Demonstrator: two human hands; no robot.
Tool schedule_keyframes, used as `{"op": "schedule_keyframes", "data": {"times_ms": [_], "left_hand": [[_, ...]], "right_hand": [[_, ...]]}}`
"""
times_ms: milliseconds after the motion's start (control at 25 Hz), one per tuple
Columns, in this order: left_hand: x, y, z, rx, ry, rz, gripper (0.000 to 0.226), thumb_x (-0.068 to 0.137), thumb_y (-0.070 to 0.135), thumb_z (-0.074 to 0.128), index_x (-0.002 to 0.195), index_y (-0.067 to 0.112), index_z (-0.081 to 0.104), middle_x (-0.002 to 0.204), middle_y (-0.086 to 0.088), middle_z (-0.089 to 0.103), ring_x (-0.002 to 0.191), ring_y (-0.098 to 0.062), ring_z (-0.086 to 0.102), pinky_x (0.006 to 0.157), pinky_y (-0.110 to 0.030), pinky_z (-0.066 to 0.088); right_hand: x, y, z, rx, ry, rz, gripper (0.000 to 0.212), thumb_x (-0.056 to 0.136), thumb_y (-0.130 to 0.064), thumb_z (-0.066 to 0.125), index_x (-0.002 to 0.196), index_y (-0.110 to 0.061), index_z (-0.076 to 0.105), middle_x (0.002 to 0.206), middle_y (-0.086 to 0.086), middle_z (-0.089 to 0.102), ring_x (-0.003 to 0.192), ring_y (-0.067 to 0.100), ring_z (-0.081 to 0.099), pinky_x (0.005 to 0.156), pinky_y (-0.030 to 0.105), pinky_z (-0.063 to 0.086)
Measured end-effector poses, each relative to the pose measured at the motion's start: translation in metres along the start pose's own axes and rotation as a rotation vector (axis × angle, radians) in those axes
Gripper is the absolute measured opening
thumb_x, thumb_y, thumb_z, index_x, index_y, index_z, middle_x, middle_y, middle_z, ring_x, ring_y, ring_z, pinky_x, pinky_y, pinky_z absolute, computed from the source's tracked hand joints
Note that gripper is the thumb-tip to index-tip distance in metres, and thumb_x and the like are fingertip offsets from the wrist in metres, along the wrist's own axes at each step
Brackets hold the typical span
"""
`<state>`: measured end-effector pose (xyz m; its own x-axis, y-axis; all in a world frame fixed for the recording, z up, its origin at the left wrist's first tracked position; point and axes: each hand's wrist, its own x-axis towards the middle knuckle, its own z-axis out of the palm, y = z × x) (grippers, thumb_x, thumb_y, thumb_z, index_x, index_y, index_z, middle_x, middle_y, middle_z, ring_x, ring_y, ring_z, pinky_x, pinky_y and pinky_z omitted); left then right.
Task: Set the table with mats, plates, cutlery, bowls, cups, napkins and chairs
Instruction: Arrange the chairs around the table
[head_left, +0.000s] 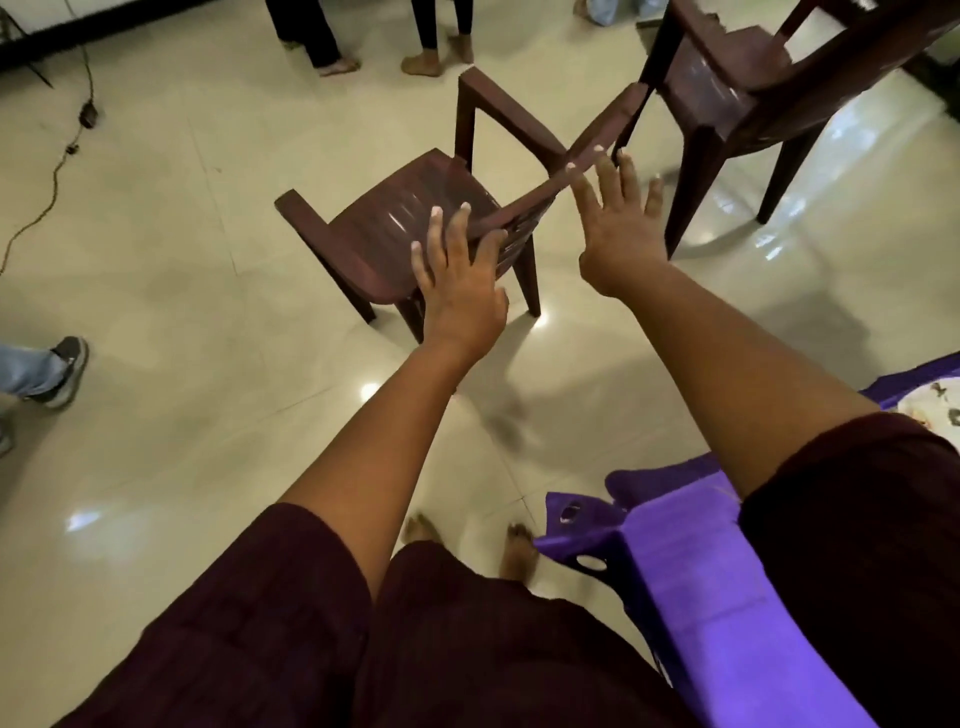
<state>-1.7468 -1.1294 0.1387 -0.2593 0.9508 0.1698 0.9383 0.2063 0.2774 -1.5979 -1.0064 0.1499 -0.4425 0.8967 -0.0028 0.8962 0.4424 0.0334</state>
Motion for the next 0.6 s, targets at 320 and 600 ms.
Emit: {"op": "schedule_keyframes", "data": {"times_ms": [320, 600], "left_hand": [[0.122, -0.002, 0.023, -0.051, -0.309, 0.106, 0.043, 0.092, 0.026, 0.058, 0.129, 0.01, 0.045, 0.13, -0.011, 0.052, 0.121, -0.029, 0.046, 0.093, -0.042, 0.041], [0.167, -0.039, 0.047, -0.121, -0.603, 0.293, 0.036, 0.083, 0.016, 0.05, 0.117, 0.006, 0.047, 0.121, -0.014, 0.056, 0.116, -0.035, 0.045, 0.089, -0.043, 0.041]], "right_hand": [[0.07, -0.02, 0.001, -0.207, -0.189, -0.082, 0.072, 0.093, -0.011, 0.05, 0.154, -0.019, 0.013, 0.163, 0.005, 0.008, 0.15, 0.028, -0.004, 0.119, 0.056, 0.001], [0.129, -0.039, 0.012, -0.369, -0.301, 0.029, 0.044, 0.102, -0.019, 0.031, 0.146, -0.013, 0.035, 0.152, 0.009, 0.036, 0.147, 0.029, 0.017, 0.119, 0.049, 0.008]]}}
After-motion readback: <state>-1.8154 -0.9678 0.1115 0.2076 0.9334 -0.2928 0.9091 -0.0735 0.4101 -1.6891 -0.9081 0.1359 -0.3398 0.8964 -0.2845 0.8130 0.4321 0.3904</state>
